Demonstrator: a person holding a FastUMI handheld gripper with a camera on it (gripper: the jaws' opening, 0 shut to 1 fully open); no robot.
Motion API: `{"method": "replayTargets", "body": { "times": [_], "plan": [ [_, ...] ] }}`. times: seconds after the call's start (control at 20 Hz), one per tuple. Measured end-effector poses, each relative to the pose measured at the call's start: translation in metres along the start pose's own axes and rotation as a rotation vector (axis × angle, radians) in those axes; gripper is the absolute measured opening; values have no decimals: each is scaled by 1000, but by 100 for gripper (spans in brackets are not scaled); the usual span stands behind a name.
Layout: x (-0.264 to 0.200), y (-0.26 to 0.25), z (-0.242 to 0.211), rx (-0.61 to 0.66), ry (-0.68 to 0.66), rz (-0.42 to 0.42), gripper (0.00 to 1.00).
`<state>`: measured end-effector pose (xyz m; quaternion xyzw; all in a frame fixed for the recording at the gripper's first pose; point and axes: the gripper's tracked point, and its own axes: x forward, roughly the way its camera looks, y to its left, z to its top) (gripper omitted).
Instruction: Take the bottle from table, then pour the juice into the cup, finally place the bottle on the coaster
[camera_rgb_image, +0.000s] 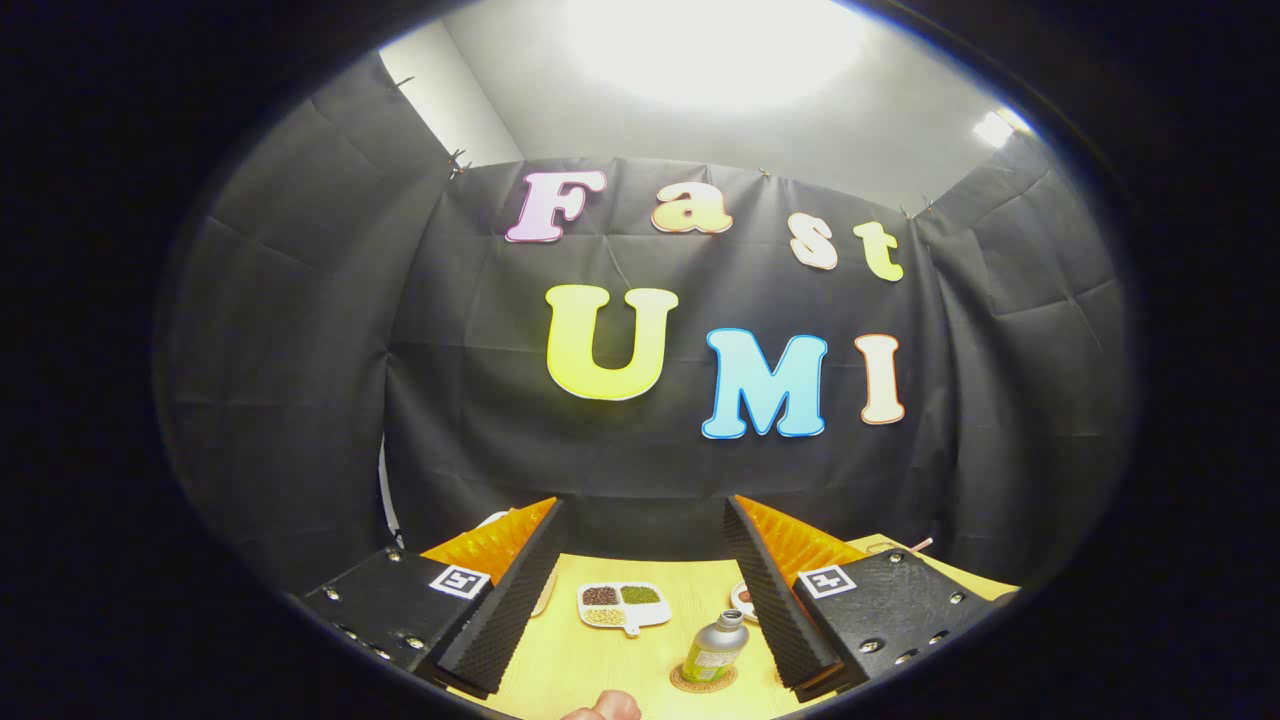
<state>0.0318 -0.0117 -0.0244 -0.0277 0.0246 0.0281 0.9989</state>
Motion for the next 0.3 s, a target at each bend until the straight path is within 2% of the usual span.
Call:
{"method": "replayTargets", "body": {
  "times": [0.3],
  "plan": [
    [-2, -6, -17, -2, 55, -16, 97]
  ]
}}
